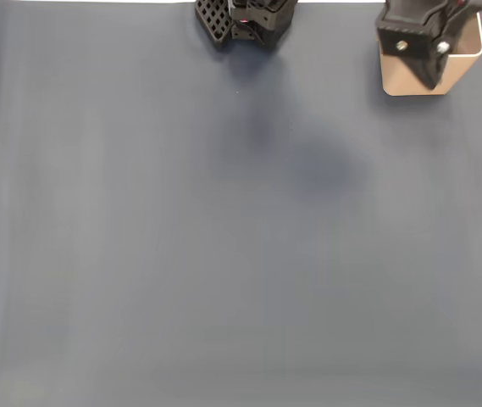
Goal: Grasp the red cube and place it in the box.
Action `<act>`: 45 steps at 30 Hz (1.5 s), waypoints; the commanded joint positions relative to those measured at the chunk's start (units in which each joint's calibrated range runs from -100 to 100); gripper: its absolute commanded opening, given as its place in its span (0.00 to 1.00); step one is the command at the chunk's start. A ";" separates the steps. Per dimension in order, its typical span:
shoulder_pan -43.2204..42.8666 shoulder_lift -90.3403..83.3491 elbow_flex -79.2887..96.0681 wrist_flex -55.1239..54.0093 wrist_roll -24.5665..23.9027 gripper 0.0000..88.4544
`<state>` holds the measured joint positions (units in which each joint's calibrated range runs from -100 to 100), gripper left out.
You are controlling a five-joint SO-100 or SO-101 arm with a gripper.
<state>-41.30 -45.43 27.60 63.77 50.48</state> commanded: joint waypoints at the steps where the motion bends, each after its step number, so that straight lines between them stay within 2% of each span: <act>1: 5.27 -2.30 -3.17 -1.36 -0.49 0.00; 16: 24.51 -4.63 -1.43 -3.90 -2.44 0.00; 26: 35.58 -8.44 5.68 -5.46 -4.44 0.00; 36: 44.18 -12.08 16.07 -11.29 -4.84 0.00; 45: 47.94 -17.88 29.56 -17.77 -4.64 0.00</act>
<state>5.52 -59.88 54.46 48.42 45.93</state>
